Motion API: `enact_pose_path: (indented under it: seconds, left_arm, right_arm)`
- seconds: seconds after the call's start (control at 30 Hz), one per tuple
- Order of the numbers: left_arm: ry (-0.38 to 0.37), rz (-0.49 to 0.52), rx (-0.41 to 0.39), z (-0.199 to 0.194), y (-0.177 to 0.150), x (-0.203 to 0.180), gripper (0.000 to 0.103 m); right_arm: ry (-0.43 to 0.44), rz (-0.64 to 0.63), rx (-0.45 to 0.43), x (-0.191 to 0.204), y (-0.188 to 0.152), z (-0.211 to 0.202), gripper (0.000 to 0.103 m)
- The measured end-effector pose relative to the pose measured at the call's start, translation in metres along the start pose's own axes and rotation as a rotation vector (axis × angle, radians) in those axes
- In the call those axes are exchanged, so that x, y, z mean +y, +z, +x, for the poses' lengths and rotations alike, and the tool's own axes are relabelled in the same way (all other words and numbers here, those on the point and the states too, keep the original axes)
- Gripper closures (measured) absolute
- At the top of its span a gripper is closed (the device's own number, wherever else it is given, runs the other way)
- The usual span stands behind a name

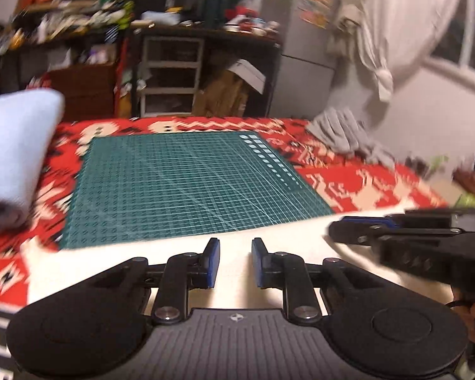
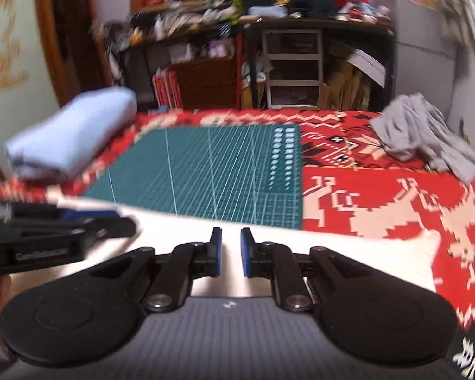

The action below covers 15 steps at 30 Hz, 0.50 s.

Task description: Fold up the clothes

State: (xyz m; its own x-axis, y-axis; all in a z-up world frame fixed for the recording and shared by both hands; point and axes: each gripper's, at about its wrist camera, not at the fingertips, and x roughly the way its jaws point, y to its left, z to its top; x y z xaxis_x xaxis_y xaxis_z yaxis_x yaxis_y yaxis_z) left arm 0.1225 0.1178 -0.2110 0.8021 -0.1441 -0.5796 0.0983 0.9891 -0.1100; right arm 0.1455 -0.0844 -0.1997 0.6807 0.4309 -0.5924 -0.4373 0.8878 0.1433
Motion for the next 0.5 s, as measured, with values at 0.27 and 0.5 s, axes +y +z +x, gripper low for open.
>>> enact_pose_path:
  seconds: [0.27, 0.5]
  left_arm:
    - [0.031, 0.029, 0.023, 0.021, 0.003, -0.005, 0.08]
    - [0.101, -0.034, 0.029, 0.007, 0.0, 0.025, 0.08]
  right_arm:
    - [-0.033, -0.074, 0.044, 0.029, 0.002, 0.029, 0.089]
    - [-0.112, 0.023, 0.032, -0.01, -0.001, 0.018, 0.09]
